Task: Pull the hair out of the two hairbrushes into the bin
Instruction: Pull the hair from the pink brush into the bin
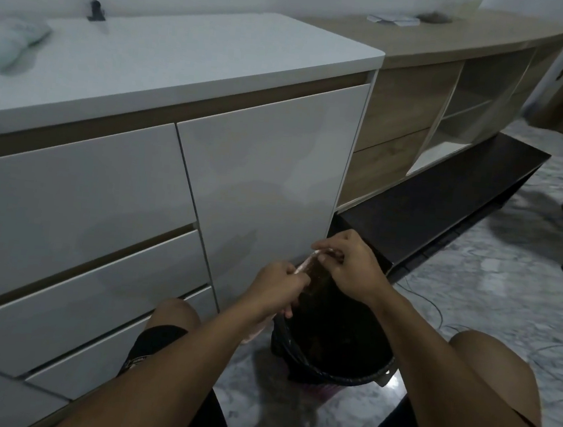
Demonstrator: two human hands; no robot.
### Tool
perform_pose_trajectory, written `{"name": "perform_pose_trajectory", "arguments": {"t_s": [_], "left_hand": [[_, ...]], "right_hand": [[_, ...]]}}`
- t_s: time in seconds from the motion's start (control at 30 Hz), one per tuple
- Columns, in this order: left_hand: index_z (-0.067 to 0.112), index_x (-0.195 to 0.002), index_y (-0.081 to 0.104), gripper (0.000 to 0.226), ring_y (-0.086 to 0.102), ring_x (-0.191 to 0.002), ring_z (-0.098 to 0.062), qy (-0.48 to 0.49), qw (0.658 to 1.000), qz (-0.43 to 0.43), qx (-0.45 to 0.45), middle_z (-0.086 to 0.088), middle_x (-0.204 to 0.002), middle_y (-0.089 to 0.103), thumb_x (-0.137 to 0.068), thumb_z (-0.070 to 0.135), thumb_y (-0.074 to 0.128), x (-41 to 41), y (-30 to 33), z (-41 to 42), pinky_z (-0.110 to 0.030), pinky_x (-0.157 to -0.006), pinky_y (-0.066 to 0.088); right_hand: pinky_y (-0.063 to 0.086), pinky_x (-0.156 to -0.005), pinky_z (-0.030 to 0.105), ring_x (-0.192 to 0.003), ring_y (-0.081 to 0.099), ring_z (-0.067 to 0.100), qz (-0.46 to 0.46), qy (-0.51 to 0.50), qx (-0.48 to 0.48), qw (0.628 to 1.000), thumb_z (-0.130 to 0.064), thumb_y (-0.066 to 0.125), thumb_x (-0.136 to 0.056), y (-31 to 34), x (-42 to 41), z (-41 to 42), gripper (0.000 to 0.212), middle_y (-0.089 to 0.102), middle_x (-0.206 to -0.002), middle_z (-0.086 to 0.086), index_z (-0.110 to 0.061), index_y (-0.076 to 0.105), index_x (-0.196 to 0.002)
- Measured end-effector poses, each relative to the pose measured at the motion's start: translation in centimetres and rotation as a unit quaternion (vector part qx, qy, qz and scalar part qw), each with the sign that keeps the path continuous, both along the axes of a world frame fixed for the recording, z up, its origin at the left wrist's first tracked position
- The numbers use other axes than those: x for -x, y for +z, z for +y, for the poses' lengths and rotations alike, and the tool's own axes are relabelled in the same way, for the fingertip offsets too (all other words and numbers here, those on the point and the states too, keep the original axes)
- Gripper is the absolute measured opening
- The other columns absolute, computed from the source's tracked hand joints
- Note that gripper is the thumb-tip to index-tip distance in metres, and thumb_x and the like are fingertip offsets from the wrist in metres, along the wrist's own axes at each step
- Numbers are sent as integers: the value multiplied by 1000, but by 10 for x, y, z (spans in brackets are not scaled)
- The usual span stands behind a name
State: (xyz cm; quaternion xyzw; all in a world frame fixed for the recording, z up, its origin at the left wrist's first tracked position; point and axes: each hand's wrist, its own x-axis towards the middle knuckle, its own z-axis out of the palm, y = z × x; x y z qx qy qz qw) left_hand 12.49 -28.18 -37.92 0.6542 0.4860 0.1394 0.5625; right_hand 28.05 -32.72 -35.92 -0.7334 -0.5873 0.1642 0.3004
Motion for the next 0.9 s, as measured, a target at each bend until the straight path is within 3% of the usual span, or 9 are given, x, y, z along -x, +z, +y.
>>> {"name": "perform_pose_trajectory", "arguments": {"t_s": [0.13, 0.27, 0.37, 0.5, 0.67, 0.73, 0.8, 0.9], "left_hand": [[10, -73, 62, 15, 55, -37, -24, -8, 1000, 16, -10, -11, -55, 61, -75, 23, 55, 0, 1, 0, -23, -40, 40], [7, -72, 61, 16, 52, -37, -25, -2, 1000, -2, 10, -11, -53, 61, -75, 22, 57, 1, 2, 1, -26, -43, 40], [2, -72, 62, 20, 51, -37, -28, 17, 999, -32, 40, -12, -48, 60, -71, 22, 58, 1, 2, 2, -32, -47, 41], [-1, -76, 63, 27, 51, -38, -28, 42, 997, -42, 47, -14, -48, 60, -68, 24, 58, 2, 1, 3, -32, -45, 41], [8, -70, 62, 17, 52, -36, -26, 32, 999, -12, 2, -13, -54, 61, -72, 24, 58, 2, 1, -1, -23, -39, 37], [12, -66, 60, 15, 54, -38, -26, 31, 999, -2, -22, -12, -55, 61, -71, 26, 58, 0, -1, -2, -24, -40, 40], [15, -64, 61, 15, 60, -44, -28, 29, 997, 14, -63, -8, -54, 61, -70, 29, 59, 0, 0, -3, -30, -41, 48], [17, -63, 57, 19, 66, -67, -31, 6, 988, 47, -147, -4, -61, 59, -70, 35, 59, -1, 3, -4, -35, -55, 50]], "right_hand": [[49, -86, 27, -99, 53, 13, -17, 0, 5, 1000, -13, 70, -87, -1, 0, 1, 14, 52, -105, -3, -20, 75, -97], [40, -72, 9, -93, 54, 10, 11, -17, -13, 1000, -10, 68, -87, 0, 0, 1, 12, 56, -106, -1, -19, 75, -91], [39, -72, 7, -92, 57, 10, 21, -9, -21, 1000, -11, 69, -86, 0, 0, 0, 13, 59, -105, -2, -15, 77, -96], [51, -86, 22, -98, 62, 12, 11, -6, -22, 1000, -16, 73, -84, -3, -2, 1, 14, 66, -107, -1, -13, 79, -96], [51, -79, 25, -87, 62, 10, -12, -31, -39, 999, -12, 78, -78, 0, 1, -1, 5, 66, -94, -3, -12, 80, -82], [54, -77, 28, -82, 64, 11, 33, -63, -39, 997, -8, 80, -74, -1, 2, 0, 6, 67, -87, -3, -12, 78, -78], [56, -71, 29, -78, 67, 14, 151, -120, -29, 981, -3, 81, -70, -1, 3, 2, 20, 70, -87, 2, -14, 71, -82], [49, -71, 30, -79, 62, 17, 394, -206, -9, 896, 3, 75, -72, 2, 3, 1, 30, 64, -92, 9, -17, 56, -84]]}}
